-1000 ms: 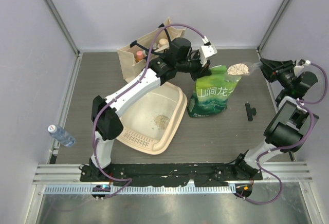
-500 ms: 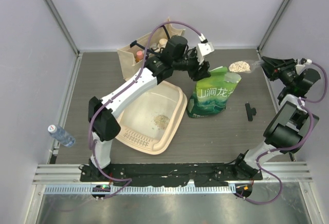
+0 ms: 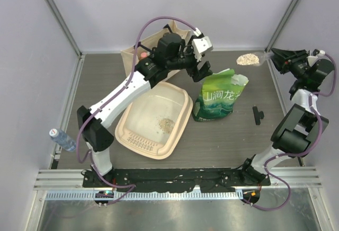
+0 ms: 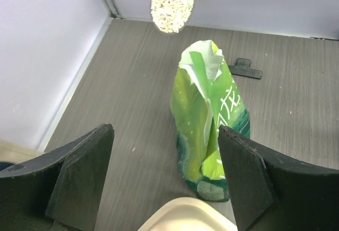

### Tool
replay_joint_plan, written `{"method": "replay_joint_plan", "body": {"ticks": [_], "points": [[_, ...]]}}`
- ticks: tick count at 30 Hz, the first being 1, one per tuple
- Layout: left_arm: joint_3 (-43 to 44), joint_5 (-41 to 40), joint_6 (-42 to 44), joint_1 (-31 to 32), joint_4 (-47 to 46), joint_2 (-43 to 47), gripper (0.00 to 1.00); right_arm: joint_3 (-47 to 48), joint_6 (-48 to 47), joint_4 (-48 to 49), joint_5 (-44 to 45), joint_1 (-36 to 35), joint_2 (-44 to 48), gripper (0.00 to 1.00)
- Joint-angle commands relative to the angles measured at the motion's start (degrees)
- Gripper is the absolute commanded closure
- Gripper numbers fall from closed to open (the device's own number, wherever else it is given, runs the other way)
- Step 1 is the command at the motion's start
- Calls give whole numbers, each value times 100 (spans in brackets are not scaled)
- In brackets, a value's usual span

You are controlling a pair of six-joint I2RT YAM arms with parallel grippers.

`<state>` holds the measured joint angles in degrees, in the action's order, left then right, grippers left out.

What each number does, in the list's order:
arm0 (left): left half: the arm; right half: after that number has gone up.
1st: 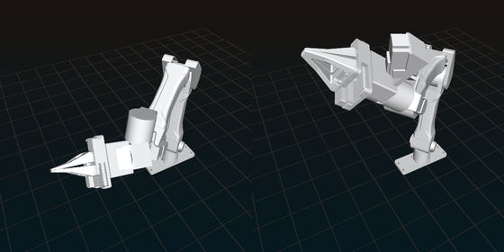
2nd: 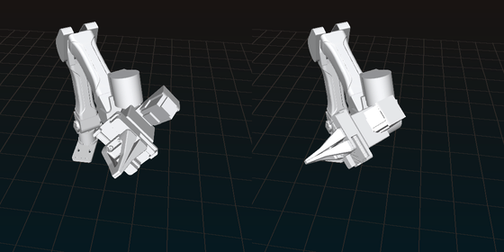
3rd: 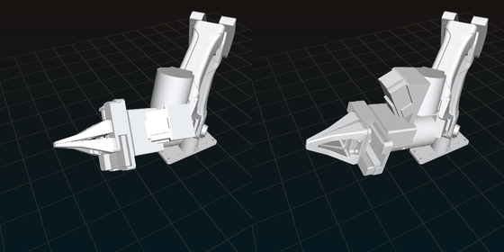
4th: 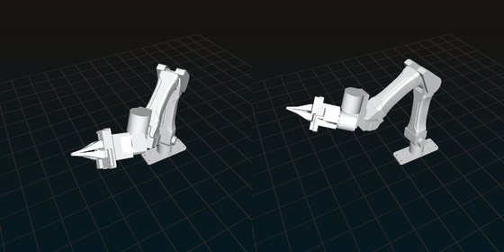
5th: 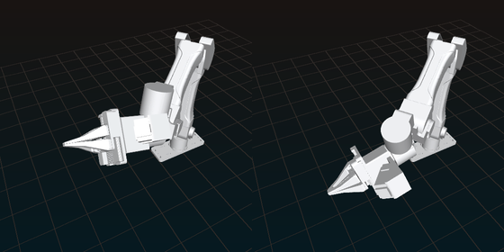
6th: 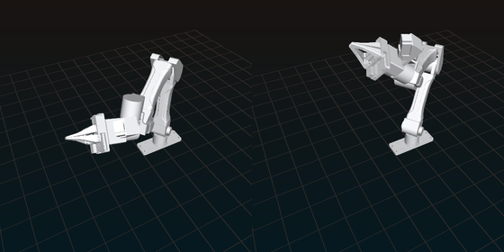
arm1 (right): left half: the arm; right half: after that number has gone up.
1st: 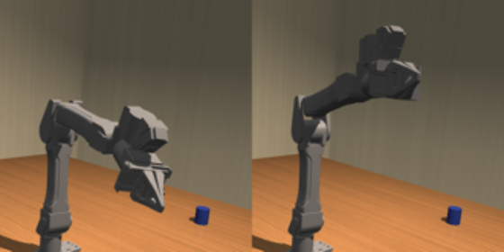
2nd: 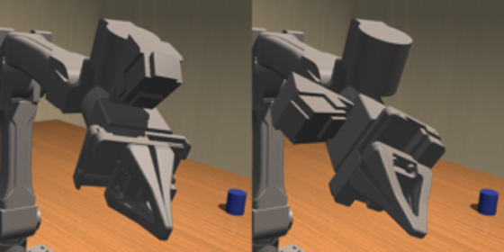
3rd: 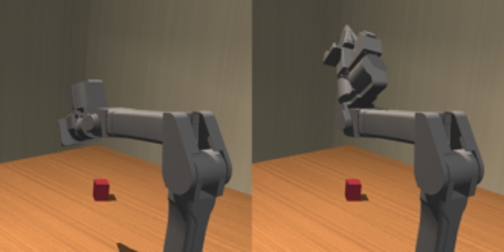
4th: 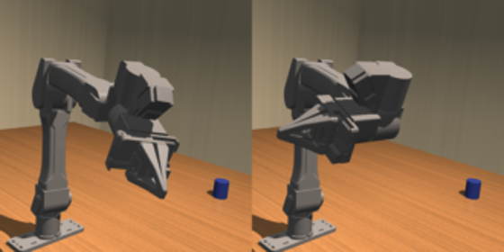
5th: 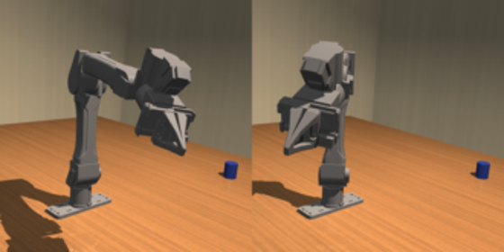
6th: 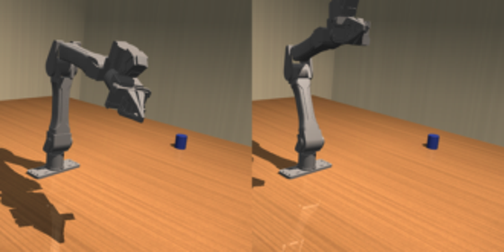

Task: Fill the litter box with clean litter
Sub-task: 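Scoop the cat litter from the cat litter bag, then pour the cat litter into the litter box.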

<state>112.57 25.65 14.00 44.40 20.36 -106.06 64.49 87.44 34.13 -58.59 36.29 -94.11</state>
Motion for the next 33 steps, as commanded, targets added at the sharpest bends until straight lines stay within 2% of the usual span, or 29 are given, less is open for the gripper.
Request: {"method": "replay_joint_plan", "body": {"ticks": [1, 13, 15, 17, 33], "points": [[-139, -323, 103, -151, -313, 551, 15, 424, -227, -73, 93, -263, 410, 99], [-701, -789, 296, -494, -234, 1070, 13, 1109, -429, -749, 251, -1115, 393, 99], [-789, -877, 331, -546, -164, 1175, 11, 1224, -447, -829, 286, -1238, 376, 99], [-851, -983, 393, -573, -138, 1280, 1, 1294, -482, -873, 295, -1422, 358, 99], [-1185, -1361, 569, -1004, 12, 1729, 0, 1777, -790, -1365, 436, -2838, 15, 99]]}}
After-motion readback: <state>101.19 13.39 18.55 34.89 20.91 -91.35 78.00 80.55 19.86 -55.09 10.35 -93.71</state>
